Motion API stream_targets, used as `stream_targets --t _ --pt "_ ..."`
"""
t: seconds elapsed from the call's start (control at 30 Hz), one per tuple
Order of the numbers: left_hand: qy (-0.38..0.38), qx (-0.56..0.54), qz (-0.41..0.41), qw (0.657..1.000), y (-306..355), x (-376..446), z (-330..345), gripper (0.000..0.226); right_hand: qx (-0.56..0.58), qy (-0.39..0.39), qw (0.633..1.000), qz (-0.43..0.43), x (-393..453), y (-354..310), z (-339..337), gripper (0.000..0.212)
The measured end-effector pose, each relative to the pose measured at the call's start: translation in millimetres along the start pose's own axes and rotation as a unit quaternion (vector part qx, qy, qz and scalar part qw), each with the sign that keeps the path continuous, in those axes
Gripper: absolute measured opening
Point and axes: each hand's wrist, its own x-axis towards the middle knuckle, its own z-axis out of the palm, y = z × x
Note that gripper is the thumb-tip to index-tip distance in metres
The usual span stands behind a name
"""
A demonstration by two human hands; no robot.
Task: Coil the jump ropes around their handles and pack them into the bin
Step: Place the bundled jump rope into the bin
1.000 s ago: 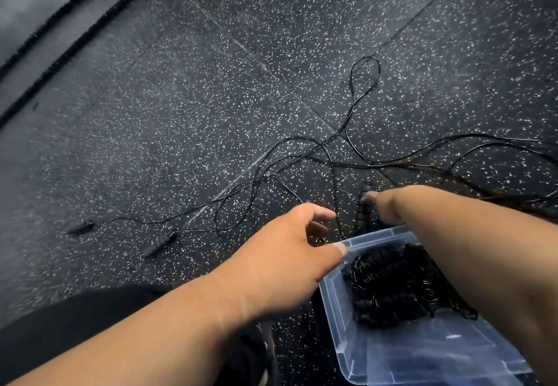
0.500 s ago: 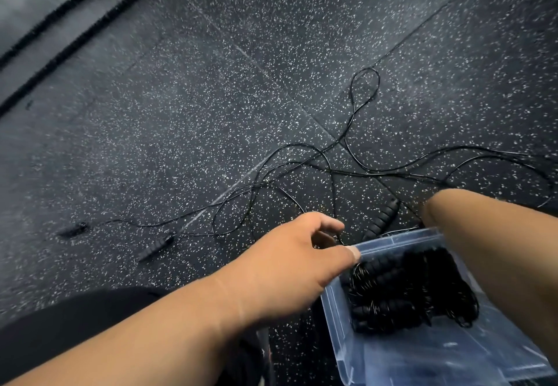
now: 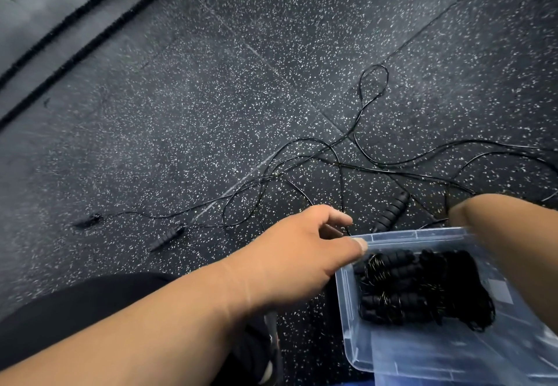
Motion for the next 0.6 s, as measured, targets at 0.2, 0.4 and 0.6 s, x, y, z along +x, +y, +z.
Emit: stream_targets --t 0.2,0.4,0.6 --pt "-0.017 0.007 -0.002 1.000 6.2 4.0 7.0 0.041 -0.051 -0.031 0.997 -0.038 -6.0 -1.3 2.9 0.050" --pt "-0.023 -0.008 -0.003 1.000 8.2 10.8 11.9 0.038 -0.058 -0.027 0.996 -0.059 -17.0 -6.2 -8.3 0.059" --pt "-0.018 -0.009 -0.003 1.000 9.7 16.5 15.9 0.036 -0.034 0.000 0.997 -0.071 -9.1 -2.4 -6.7 0.050"
